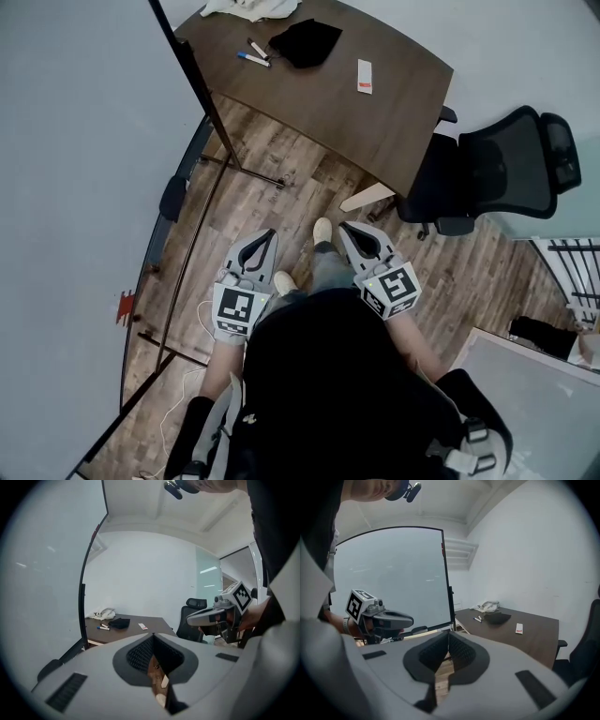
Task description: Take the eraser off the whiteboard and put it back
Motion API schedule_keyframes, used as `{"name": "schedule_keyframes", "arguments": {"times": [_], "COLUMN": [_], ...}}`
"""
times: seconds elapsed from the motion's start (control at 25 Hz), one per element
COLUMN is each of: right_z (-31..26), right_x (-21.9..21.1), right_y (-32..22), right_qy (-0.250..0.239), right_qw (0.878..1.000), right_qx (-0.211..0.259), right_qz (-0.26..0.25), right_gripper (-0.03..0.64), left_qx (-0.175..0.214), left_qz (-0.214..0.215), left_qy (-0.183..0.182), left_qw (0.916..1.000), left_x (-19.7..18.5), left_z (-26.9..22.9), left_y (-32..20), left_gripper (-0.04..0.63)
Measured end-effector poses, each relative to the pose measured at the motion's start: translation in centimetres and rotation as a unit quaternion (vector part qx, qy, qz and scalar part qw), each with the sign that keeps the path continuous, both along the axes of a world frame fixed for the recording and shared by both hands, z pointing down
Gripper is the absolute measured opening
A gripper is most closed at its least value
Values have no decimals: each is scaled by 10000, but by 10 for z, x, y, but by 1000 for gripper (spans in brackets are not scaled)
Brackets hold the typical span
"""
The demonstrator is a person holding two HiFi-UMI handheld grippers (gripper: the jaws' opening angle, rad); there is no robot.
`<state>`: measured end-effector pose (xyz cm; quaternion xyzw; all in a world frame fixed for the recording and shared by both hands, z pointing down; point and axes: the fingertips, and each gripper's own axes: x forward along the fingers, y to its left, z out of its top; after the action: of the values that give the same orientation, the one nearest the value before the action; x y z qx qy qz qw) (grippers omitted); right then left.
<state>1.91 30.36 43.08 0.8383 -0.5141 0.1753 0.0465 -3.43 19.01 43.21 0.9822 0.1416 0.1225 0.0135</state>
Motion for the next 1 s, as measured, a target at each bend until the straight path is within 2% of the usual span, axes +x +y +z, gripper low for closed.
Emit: {"name": "schedule_keyframes", "arguments": {"times": [0.28, 0.6, 1.0], "right_z": [12, 12, 11], "right_x": [41, 134, 237], "right_y": [-33, -79, -133], "right_qy": [-111, -227, -408], "right_qw": [9995, 9966, 9824], "right_qx": [56, 121, 176], "right_qz": [-306, -784, -1814], "right_gripper": [15, 15, 15], "left_qx": [69, 177, 211], "left_qz": [-266, -789, -1770], "left_qy": [-142, -374, -588], "left_qw": [9995, 9960, 9822], "left_x": [32, 109, 193], "left_z": [11, 12, 5], "left_y": [-25, -66, -104], "left_gripper": [8, 8, 8]}}
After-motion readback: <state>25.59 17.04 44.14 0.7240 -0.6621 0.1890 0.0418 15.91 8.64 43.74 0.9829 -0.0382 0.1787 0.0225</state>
